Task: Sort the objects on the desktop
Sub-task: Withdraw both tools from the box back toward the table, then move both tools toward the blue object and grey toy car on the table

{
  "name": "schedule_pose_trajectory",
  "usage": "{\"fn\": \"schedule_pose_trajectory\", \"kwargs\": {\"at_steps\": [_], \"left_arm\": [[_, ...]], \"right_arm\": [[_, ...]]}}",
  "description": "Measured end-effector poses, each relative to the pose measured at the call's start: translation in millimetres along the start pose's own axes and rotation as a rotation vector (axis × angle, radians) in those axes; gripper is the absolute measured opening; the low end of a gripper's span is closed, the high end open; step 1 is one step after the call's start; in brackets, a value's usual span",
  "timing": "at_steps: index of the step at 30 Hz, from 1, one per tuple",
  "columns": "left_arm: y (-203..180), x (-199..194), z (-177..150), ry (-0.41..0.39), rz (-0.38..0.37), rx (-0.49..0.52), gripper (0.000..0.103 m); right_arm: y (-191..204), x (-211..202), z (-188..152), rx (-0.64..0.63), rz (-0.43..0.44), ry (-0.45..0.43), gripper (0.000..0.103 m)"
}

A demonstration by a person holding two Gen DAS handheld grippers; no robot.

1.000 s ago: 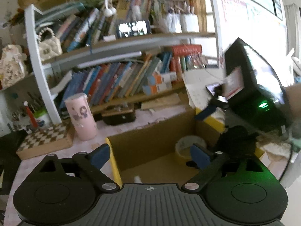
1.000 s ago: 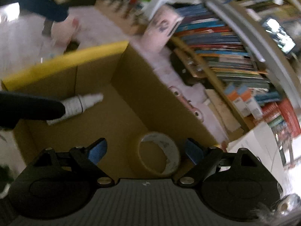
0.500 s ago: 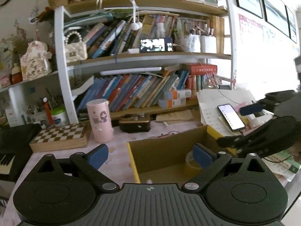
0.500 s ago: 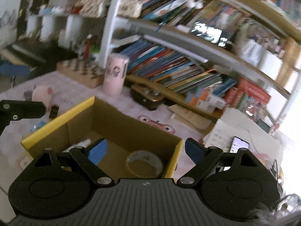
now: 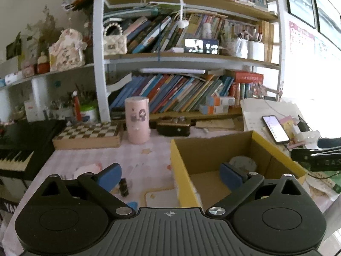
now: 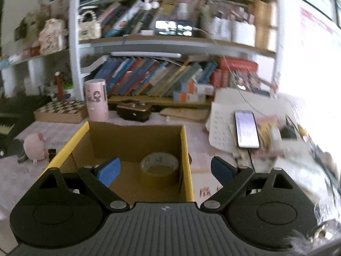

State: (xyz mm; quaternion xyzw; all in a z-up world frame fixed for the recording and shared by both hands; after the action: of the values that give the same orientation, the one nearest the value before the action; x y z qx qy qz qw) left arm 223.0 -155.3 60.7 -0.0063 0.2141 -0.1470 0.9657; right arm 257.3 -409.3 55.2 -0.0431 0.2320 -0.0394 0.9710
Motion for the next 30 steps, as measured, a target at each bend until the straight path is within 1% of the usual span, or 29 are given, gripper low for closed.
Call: {"fn": "schedule_pose_trajectory", "kwargs": {"at_steps": [6,12,19,26,30], "left_arm": [[13,-11,-18,0.021,-0.007,-0.019,0.1],[25,-26,-37,0.051,-0.021,-0.02,0.1],[45,-50,-61,0.096,-0.027,-0.042,0.1],[62,-78,-84,0.133,-0.014,-0.041,0.1],[70,-94,-98,0.167,-0.014,-0.04,0.1]], "right_arm": [[7,-17,-27,0.078,-0.063,0.049,0.092],[25,-38,-54,0.1,-0.101,0.103,0.092],[60,-63,-78,0.106,-0.108,0.15,0.092],[97,-92,-99,0.091,-0.089,0.177,0.092],[119,-106,-112,0.094,-0.074,0.205,0.092]]}}
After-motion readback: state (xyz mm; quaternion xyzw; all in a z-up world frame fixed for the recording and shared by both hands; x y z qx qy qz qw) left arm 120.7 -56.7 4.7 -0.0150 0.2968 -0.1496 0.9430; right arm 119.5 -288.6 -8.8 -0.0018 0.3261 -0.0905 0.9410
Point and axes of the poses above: each gripper's, at about its wrist camera, not at the fingertips, and x roughly the way its jaws point, y to its left, z to its top, the point moved 5 cm from there along x, roughly the way its jaws point, and after that the axes turned 13 degrees about -z, right-handed, at the moved point
